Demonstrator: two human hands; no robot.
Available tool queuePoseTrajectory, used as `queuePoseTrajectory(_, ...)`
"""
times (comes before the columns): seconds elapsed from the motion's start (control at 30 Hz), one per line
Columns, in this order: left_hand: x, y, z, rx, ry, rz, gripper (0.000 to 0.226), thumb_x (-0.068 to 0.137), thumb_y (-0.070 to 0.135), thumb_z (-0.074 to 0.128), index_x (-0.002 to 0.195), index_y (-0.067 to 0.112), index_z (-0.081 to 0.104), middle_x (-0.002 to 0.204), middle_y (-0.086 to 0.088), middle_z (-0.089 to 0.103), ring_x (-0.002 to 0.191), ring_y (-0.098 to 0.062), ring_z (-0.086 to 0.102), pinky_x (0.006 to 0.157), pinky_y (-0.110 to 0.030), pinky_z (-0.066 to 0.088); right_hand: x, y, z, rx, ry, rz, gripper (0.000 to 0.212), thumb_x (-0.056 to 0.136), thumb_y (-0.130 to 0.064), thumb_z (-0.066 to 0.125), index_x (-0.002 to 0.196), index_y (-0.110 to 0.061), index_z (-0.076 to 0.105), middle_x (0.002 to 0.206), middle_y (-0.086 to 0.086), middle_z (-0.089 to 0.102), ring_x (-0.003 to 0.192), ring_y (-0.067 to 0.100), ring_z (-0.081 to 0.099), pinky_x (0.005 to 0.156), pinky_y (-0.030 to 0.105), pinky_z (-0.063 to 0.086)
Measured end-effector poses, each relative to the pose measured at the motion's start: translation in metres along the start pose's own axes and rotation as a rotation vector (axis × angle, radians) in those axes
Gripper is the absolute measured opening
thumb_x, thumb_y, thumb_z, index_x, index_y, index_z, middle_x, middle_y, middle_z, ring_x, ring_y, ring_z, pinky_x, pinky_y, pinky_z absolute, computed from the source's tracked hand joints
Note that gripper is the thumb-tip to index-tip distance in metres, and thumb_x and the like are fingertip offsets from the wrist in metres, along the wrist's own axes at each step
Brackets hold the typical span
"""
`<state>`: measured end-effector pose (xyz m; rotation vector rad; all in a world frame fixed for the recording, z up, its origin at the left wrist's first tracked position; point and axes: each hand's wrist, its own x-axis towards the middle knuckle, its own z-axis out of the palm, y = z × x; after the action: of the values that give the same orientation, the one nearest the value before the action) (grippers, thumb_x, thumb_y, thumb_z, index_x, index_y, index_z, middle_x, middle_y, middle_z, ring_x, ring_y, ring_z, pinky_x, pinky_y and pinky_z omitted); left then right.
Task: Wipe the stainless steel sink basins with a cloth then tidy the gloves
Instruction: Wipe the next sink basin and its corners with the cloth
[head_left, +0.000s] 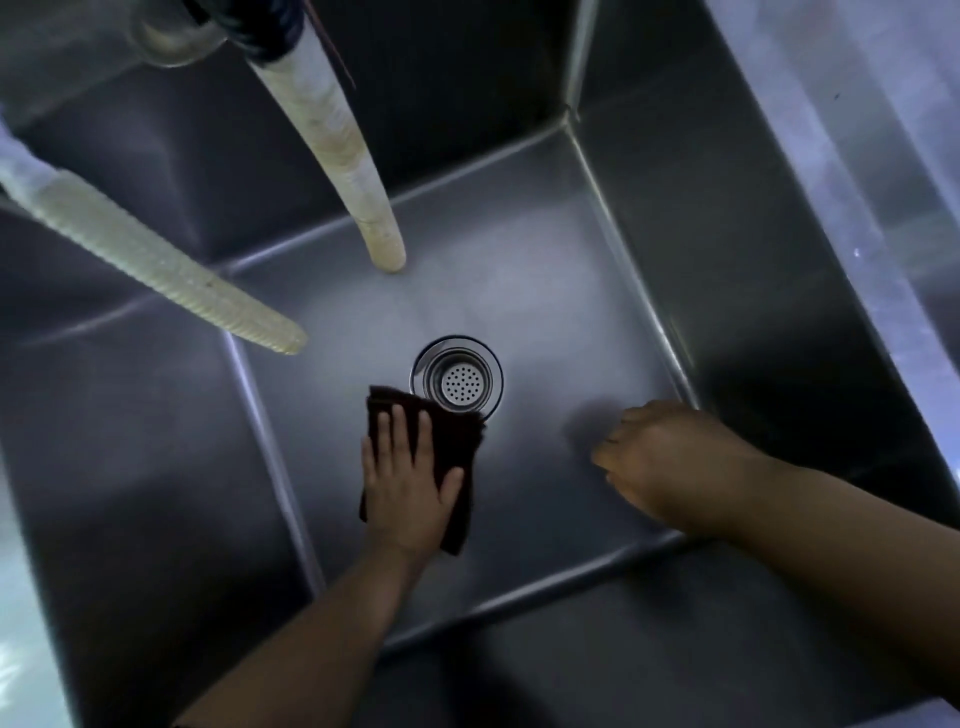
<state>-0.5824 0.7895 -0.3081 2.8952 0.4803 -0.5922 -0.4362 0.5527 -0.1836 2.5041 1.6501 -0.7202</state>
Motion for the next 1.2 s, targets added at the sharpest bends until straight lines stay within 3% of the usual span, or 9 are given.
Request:
queuePoseTrajectory(0.13,0.004,0.048,0.006,0.019,-0.014,0.116,0.088,0.074,0.065,0.044,0.144,0.013,0.034,0.149,-0.028,0.028,0.137,-0.048,0.024,0.109,-0.062,0.012,-0.007,0.002,0.003,0.037,-0.017,0.004,0.032,0.039,-0.026,0.088,0.049,-0.02,0.059,0.05,-0.002,0.06,0.047,0.018,0.059,0.048,0.019,0.046)
queuePoseTrajectory(0.23,0.039,0.076,-0.001,0.005,0.023,0.241,0.087,0.074,0.064,0.051,0.147,0.021,0.029,0.153,-0.022,0.022,0.141,-0.043,0.018,0.113,-0.057,0.008,-0.01,0.006,0.005,0.067,-0.078,0.029,0.029,0.042,-0.028,0.087,0.052,-0.019,0.061,0.052,0.0,0.061,0.049,0.018,0.06,0.049,0.019,0.046)
queuePoseTrajectory(0.3,0.069,0.087,-0.011,-0.02,0.074,0.274,0.078,0.08,0.055,0.051,0.147,0.021,0.03,0.153,-0.019,0.024,0.142,-0.039,0.019,0.114,-0.055,0.009,-0.007,0.007,0.007,0.062,-0.153,0.047,0.017,0.067,-0.033,0.076,0.071,-0.02,0.066,0.074,0.002,0.068,0.069,0.021,0.064,0.063,0.025,0.048)
queuePoseTrajectory(0.37,0.101,0.092,-0.022,-0.009,0.123,0.308,0.069,0.085,0.046,0.051,0.146,0.02,0.031,0.154,-0.016,0.026,0.143,-0.034,0.02,0.115,-0.053,0.006,-0.002,0.009,0.012,0.072,-0.195,0.092,0.022,0.094,-0.032,0.044,0.101,-0.019,0.061,0.107,0.006,0.063,0.1,0.026,0.057,0.085,0.033,0.04)
queuePoseTrajectory(0.43,0.137,0.088,-0.036,0.048,0.152,0.311,0.065,0.09,0.042,0.043,0.148,0.02,0.025,0.156,-0.011,0.022,0.144,-0.029,0.015,0.116,-0.049,0.001,0.004,0.01,0.013,0.081,-0.223,0.127,0.028,0.098,-0.033,0.032,0.109,-0.021,0.055,0.115,0.003,0.057,0.107,0.025,0.052,0.088,0.034,0.035)
queuePoseTrajectory(0.63,0.216,0.011,-0.068,0.008,0.112,-0.026,0.072,0.091,0.057,0.025,0.151,0.027,-0.002,0.16,-0.007,-0.003,0.145,-0.029,-0.01,0.115,-0.045,-0.007,0.02,0.007,0.013,0.096,-0.155,0.153,0.024,0.097,-0.031,0.033,0.102,-0.022,0.055,0.108,0.001,0.058,0.101,0.022,0.053,0.085,0.032,0.035)
queuePoseTrajectory(0.9,0.164,-0.096,-0.059,-0.017,0.234,-0.245,0.075,0.092,0.054,0.038,0.151,0.015,0.012,0.158,-0.013,0.007,0.145,-0.03,-0.001,0.116,-0.05,-0.005,0.028,0.004,0.022,0.14,-0.117,0.092,0.025,0.098,-0.028,0.033,0.102,-0.02,0.056,0.107,0.001,0.059,0.102,0.022,0.052,0.085,0.032,0.036)
queuePoseTrajectory(1.07,0.092,-0.093,-0.038,-0.027,0.224,-0.354,0.077,0.088,0.053,0.047,0.145,0.005,0.029,0.151,-0.024,0.026,0.141,-0.039,0.017,0.114,-0.058,0.008,0.026,0.001,0.021,0.151,-0.107,0.086,0.026,0.098,-0.029,0.034,0.1,-0.019,0.058,0.101,0.002,0.059,0.093,0.021,0.052,0.072,0.029,0.031)
queuePoseTrajectory(1.2,0.031,-0.066,-0.015,-0.036,0.135,-0.411,0.092,0.084,0.06,0.05,0.148,0.004,0.017,0.153,-0.025,0.018,0.143,-0.038,0.008,0.114,-0.055,0.002,0.02,0.002,0.017,0.142,-0.134,0.042,0.026,0.097,-0.028,0.034,0.099,-0.018,0.058,0.104,0.001,0.06,0.096,0.021,0.052,0.081,0.03,0.038)
